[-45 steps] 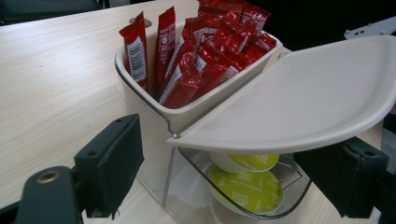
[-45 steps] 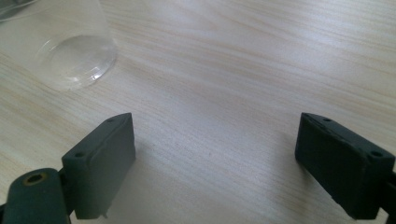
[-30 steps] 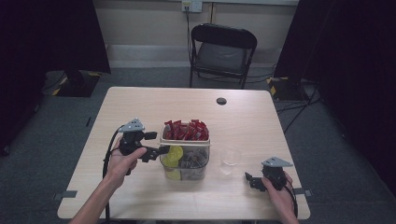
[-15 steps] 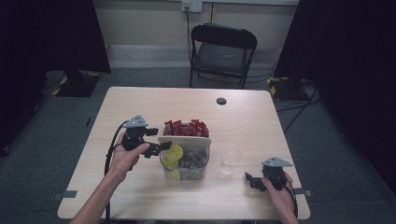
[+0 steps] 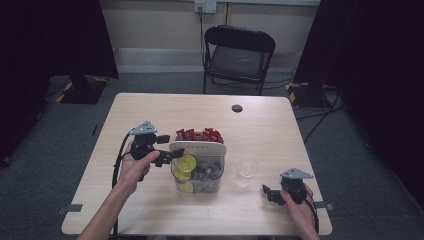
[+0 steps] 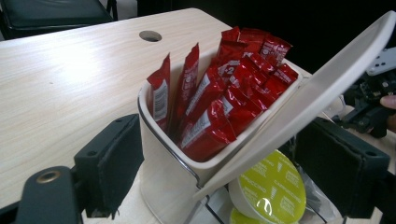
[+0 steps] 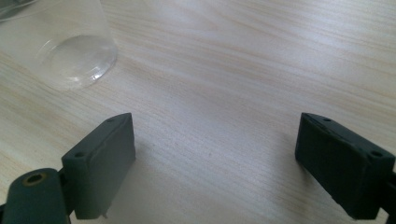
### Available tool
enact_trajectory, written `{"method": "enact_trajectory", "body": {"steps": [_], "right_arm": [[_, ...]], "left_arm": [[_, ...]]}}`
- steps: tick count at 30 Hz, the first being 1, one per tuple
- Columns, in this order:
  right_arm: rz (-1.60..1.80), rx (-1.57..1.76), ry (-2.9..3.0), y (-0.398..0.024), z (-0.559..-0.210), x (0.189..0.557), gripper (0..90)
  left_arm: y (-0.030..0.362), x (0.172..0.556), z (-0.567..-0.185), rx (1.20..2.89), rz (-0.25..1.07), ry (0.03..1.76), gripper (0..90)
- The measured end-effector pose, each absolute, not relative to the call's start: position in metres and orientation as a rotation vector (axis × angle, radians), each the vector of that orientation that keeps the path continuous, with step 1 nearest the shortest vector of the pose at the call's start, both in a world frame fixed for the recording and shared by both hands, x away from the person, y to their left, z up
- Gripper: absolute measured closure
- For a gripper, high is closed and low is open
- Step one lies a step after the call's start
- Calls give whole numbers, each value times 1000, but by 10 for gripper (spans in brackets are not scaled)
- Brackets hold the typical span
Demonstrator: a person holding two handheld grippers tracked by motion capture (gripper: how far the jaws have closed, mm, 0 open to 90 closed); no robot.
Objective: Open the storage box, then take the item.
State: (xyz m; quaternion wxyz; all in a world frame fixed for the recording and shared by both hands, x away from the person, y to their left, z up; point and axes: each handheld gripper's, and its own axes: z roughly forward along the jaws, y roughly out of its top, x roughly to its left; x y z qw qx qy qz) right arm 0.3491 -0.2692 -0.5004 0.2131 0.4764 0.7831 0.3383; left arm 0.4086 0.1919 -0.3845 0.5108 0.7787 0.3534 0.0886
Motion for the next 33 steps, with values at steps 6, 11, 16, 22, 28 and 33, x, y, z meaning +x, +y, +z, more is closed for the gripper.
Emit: {"method": "enact_trajectory", "body": {"steps": [6, 11, 16, 22, 28, 33], "right_arm": [[939, 1320, 2175, -269, -500, 349, 116], [939, 1320, 2175, -269, -500, 349, 116], [939, 1322, 2173, -269, -500, 349, 116], [939, 1323, 2174, -269, -500, 349, 116], [939, 1322, 2173, -269, -500, 348, 121], [961, 1302, 2201, -267, -499, 347, 145]], "left_arm": [[194, 411, -385, 1864, 234, 876, 157], [196, 412, -383, 1851, 251, 890, 161], [199, 414, -384, 1835, 259, 923, 166], [199, 415, -386, 1837, 255, 916, 166], [200, 416, -386, 1833, 243, 917, 158], [200, 417, -386, 1839, 244, 918, 154]]}}
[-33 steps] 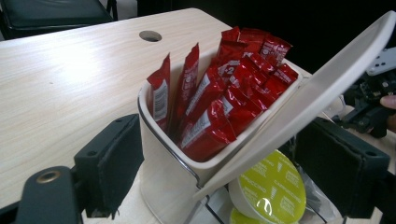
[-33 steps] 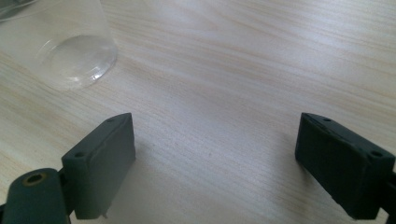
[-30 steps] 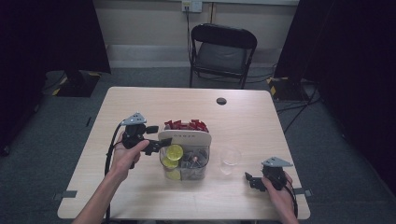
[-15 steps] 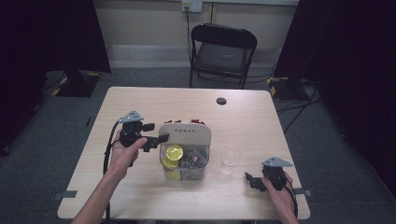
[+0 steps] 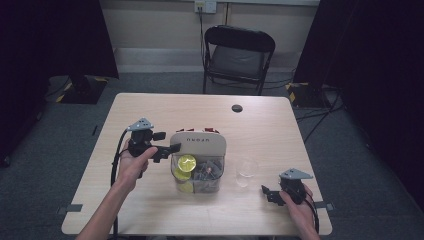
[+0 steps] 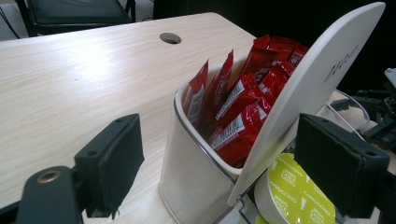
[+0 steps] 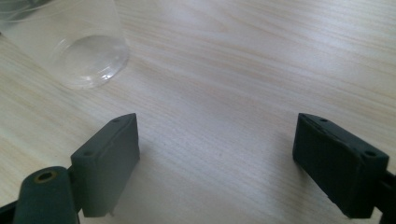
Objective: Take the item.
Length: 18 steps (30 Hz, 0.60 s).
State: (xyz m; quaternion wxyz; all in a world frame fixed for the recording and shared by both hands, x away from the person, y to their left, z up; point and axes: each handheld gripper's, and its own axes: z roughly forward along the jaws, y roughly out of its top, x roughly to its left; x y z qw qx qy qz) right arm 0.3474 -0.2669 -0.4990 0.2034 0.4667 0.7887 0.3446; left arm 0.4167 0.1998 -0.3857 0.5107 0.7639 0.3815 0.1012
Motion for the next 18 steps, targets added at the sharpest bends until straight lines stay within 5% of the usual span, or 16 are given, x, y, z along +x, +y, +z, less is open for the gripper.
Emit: {"method": "enact_trajectory", "body": {"steps": [18], "right_arm": [[1074, 1265, 2241, -261, -480, 339, 147]], "left_arm": [[197, 418, -382, 1863, 257, 912, 146]]}}
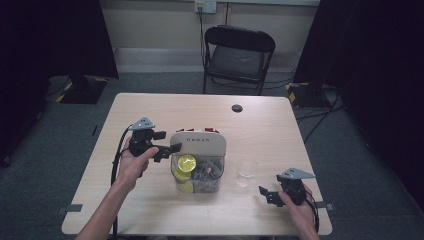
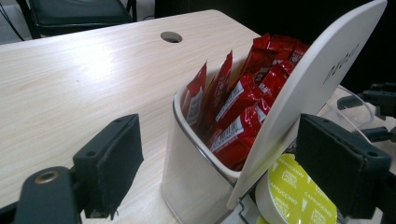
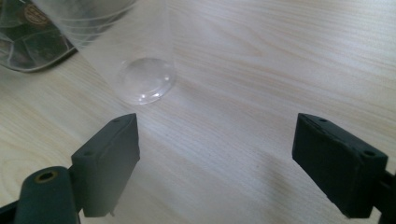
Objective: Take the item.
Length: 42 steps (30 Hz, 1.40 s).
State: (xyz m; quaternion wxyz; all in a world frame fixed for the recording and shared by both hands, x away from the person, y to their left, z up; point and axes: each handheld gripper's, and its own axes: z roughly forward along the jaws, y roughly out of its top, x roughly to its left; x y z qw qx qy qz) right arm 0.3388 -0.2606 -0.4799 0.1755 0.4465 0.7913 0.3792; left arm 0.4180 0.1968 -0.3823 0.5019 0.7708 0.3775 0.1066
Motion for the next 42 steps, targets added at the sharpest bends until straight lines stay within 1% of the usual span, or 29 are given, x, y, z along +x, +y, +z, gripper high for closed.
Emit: {"method": "enact_trajectory", "body": {"steps": [11, 25, 35, 42], "right_arm": [[1161, 1247, 2228, -260, -460, 331, 158], [1260, 1199, 2233, -255, -426, 329, 188], [1352, 1134, 2221, -241, -401, 330, 216], [1374, 1085, 2241, -226, -391, 336, 236]], "left_arm": [[196, 420, -383, 1867, 248, 919, 121], [196, 419, -383, 1868, 248, 920, 120], [196, 419, -383, 1869, 251, 924, 124], [196, 419, -383, 1868, 250, 924, 125]]}}
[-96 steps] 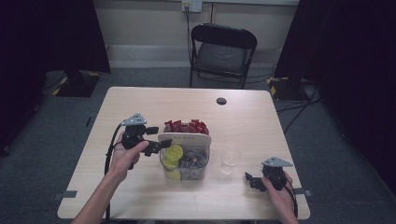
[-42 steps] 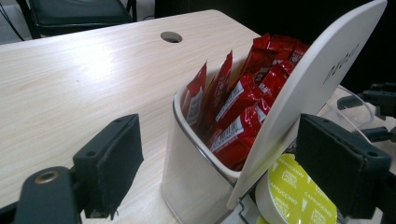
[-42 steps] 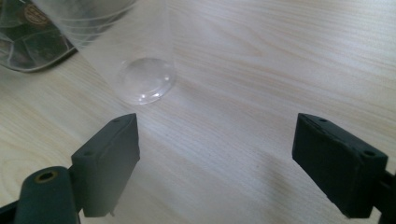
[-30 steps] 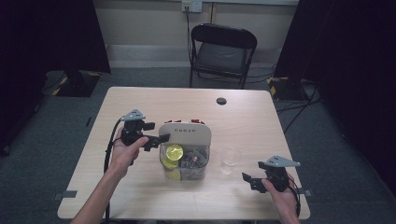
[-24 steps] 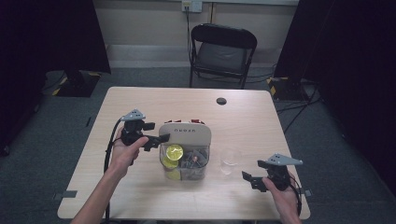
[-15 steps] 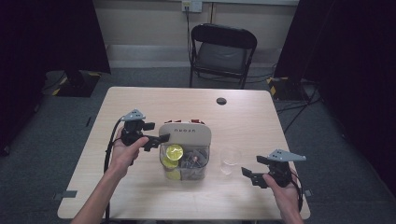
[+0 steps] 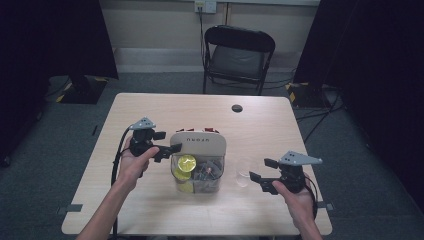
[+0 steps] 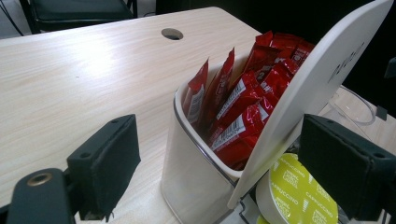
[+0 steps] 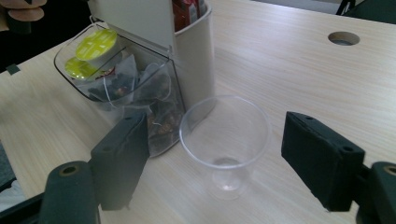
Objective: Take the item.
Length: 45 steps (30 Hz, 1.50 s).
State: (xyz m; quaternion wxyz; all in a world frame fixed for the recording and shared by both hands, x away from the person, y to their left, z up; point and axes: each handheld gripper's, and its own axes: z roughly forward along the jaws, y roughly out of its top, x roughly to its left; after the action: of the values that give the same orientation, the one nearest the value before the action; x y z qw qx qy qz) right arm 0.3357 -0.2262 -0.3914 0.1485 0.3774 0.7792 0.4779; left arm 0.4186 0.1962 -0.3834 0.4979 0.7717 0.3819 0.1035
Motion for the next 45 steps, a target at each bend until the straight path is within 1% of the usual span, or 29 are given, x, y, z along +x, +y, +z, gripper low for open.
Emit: {"method": "enact_trajectory", "body": {"steps": [9, 17, 29, 32, 35, 45], "right_arm": [[1426, 1076, 2234, -214, -378, 343, 290], [1448, 1033, 2279, -189, -372, 351, 334], [1507, 903, 2382, -149, -367, 364, 478], [1518, 862, 2427, -136, -371, 369, 529], [1521, 847, 2449, -131, -375, 371, 552], [1488, 847, 2509, -115, -394, 378, 514]], "left_arm": [[196, 418, -384, 1867, 245, 930, 129], [196, 418, -384, 1868, 244, 931, 129], [196, 418, -384, 1867, 241, 931, 133], [196, 418, -384, 1867, 240, 930, 136], [196, 418, -384, 1867, 238, 931, 136], [197, 419, -384, 1870, 231, 927, 139]]}}
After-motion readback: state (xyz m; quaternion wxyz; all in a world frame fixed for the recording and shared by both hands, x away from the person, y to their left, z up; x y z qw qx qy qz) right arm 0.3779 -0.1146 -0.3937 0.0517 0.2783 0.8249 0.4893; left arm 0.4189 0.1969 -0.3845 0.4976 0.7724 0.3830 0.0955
